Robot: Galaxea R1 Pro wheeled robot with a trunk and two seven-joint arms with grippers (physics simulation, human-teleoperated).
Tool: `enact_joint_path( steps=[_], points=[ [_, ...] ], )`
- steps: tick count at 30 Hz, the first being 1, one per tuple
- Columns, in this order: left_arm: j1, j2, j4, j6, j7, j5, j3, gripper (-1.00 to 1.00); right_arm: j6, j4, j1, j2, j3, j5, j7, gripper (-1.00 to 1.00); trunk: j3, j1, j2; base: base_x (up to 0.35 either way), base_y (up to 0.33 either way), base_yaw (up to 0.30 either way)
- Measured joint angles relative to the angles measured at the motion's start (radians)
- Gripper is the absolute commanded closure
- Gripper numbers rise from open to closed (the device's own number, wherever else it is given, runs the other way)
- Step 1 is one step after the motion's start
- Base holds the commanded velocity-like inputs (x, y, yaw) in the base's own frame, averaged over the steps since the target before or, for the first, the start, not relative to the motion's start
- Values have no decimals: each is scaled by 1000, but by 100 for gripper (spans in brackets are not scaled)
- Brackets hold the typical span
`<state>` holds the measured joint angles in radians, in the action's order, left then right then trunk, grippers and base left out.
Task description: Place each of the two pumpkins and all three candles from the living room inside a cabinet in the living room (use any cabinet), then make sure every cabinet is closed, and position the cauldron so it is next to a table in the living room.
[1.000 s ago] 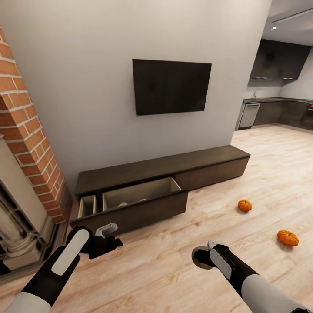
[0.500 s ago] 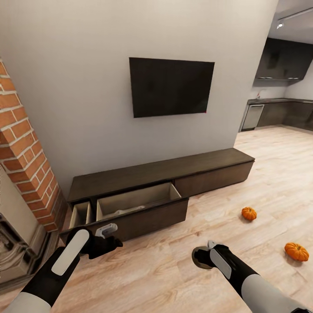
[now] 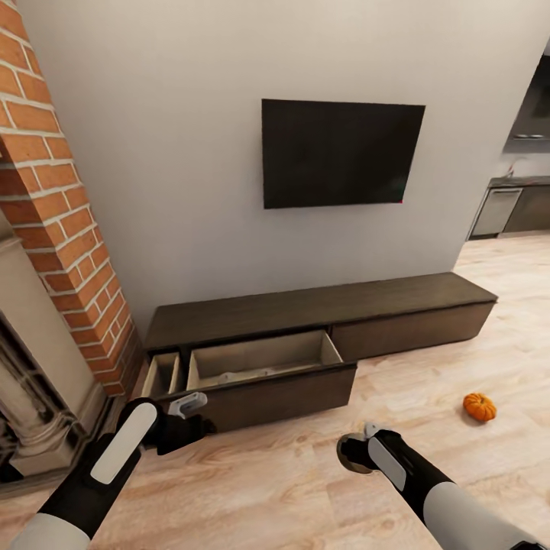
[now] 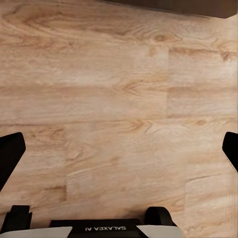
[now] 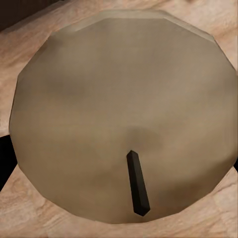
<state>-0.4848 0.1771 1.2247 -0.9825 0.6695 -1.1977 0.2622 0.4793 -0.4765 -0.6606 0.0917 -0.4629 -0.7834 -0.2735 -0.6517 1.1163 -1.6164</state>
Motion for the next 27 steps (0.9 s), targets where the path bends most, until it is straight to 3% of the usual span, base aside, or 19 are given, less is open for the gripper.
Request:
enact_joint_path(
  steps=[12, 21, 27],
  points=[
    [0, -6, 13, -2, -3, -1, 0, -100, 0, 1, 0, 2, 1, 0, 3, 100, -3, 0, 0, 76, -194, 261],
    [0, -12, 45, -5, -5, -12, -3, -100, -2, 0, 0, 4, 3, -1, 6, 100, -4, 0, 0, 5, -11, 36],
    [1, -10, 86, -6, -5, -17, -6, -100, -2, 0, -1, 4, 3, 0, 7, 100, 14, -23, 42, 0, 0, 1]
  ],
)
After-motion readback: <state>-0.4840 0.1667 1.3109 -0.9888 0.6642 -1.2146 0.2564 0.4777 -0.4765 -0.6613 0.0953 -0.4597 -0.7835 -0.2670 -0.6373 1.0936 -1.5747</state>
